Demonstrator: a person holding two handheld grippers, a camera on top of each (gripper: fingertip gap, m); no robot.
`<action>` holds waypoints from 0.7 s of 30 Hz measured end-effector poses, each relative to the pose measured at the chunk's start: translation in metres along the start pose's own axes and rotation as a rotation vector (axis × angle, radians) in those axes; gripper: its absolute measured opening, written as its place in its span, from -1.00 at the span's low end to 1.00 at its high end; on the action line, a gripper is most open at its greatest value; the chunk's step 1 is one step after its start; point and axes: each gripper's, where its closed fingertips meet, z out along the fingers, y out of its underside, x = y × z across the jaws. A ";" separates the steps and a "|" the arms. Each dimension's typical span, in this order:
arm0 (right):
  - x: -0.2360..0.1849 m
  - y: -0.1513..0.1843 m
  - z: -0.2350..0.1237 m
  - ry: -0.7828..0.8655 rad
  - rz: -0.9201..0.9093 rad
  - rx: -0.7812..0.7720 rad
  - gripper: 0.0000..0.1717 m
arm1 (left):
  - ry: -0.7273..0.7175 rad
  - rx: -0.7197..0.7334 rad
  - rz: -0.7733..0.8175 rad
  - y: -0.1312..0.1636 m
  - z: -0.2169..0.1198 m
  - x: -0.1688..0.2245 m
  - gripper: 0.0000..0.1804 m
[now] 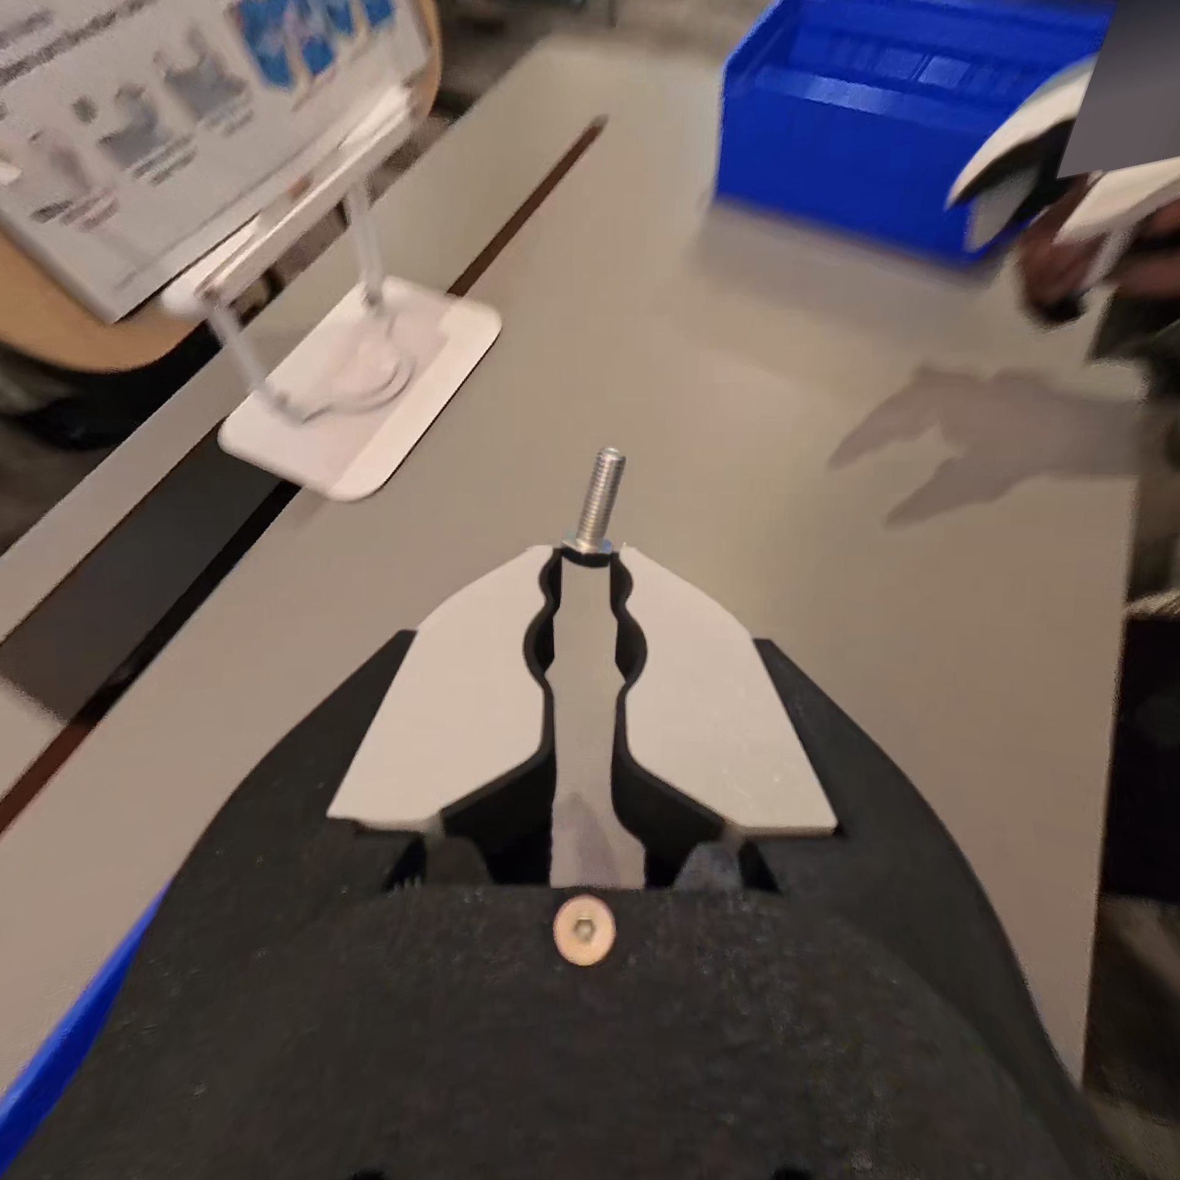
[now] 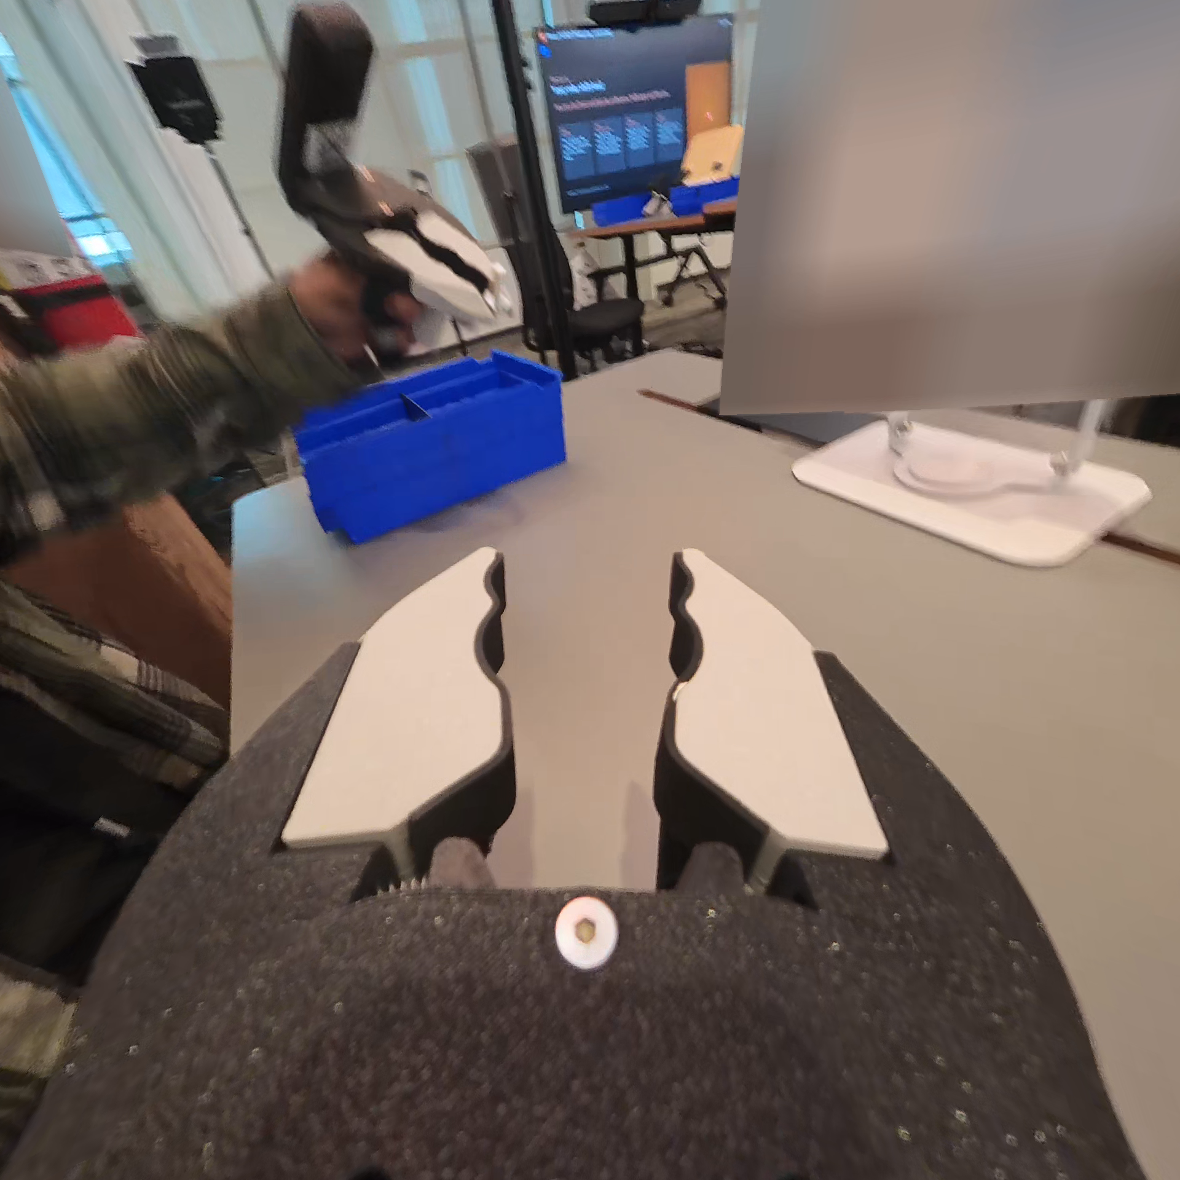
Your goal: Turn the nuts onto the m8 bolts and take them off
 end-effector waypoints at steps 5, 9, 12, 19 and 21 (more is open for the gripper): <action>-0.010 -0.033 0.031 -0.129 -0.047 0.029 -0.45 | 0.185 0.246 -0.085 -0.022 0.066 0.066 -0.85; -0.014 -0.039 0.060 -0.197 -0.089 0.007 -0.47 | 0.304 0.343 -0.148 -0.016 0.106 0.094 -0.85; -0.012 -0.027 0.078 -0.228 -0.112 -0.051 -0.50 | 0.346 0.363 -0.176 -0.006 0.123 0.102 -0.85; -0.009 0.004 0.103 -0.286 -0.137 -0.140 -0.60 | 0.379 0.366 -0.186 0.002 0.132 0.103 -0.85; -0.010 0.008 0.108 -0.299 -0.155 -0.156 -0.64 | 0.390 0.371 -0.188 0.002 0.132 0.103 -0.85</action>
